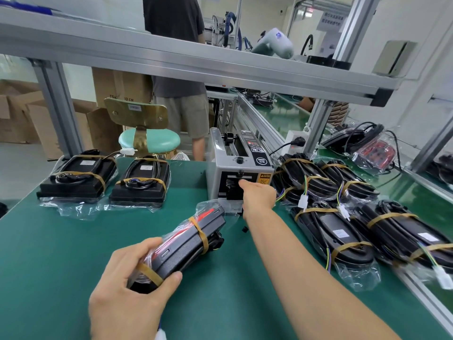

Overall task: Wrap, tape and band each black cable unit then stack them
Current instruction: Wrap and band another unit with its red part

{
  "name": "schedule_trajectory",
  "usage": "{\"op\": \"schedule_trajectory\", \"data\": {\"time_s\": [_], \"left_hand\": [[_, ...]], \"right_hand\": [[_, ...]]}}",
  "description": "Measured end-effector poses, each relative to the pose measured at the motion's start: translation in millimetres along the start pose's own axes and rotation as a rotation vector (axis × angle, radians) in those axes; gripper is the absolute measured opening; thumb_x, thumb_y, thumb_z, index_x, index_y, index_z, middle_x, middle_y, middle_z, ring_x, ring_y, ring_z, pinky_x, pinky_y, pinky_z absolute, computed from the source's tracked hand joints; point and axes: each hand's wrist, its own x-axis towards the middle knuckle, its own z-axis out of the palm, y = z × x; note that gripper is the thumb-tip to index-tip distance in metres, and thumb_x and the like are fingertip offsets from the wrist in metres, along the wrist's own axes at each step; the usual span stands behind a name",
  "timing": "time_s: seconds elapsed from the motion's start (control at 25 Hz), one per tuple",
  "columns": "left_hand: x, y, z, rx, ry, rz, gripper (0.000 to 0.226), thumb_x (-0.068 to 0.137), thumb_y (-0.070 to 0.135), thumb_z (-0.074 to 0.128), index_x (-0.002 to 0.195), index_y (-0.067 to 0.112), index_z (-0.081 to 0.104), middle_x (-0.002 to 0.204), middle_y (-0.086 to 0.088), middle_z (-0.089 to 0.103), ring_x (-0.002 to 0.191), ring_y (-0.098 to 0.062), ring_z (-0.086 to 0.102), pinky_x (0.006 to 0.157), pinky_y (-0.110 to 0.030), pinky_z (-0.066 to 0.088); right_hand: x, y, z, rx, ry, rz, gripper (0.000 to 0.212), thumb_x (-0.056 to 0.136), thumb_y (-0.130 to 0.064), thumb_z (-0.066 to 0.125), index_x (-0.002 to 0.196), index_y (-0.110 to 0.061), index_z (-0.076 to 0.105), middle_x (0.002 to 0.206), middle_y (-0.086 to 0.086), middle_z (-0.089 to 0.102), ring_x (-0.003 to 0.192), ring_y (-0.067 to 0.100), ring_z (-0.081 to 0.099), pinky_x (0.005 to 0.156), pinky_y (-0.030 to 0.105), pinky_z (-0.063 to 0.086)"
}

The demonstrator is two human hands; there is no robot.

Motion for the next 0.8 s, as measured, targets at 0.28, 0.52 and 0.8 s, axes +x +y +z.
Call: {"op": "schedule_trajectory", "data": {"time_s": [0.28,0.52,0.8], "left_hand": [[-2,4,3,-0.007,0.069,0.011,0.059,0.044,0.016,0.084,0.094,0.039,0.064,0.093,0.020,0.059,0.077,0.001,0.056,0.077,-0.003,0.039],[-9,14,7,0.032,0.040,-0.035,0.064,0.048,-0.003,0.088,0.097,0.033,0.069,0.096,0.014,0.062,0.091,-0.017,0.063,0.081,-0.041,0.052],[-13,20,5,0.024,0.037,-0.031,0.055,0.053,0.003,0.089,0.099,0.028,0.070,0.097,0.013,0.062,0.092,-0.018,0.063,0.078,-0.044,0.051]], "right_hand": [[-56,-15,-48,0.219,-0.430,0.052,0.027,0.086,-0.018,0.065,0.061,-0.021,0.055,0.055,-0.006,0.044,0.049,0.007,0.038,0.048,0.019,0.031],[-155,9,-87,-0.006,-0.750,-0.315,0.013,0.075,-0.020,0.077,0.064,-0.020,0.073,0.095,-0.019,0.057,0.094,-0.002,0.057,0.081,0.006,0.039],[-172,31,-75,-0.219,-0.598,-0.395,0.008,0.074,-0.034,0.072,0.066,-0.038,0.073,0.102,-0.024,0.051,0.118,0.010,0.046,0.108,0.046,0.031]]}}
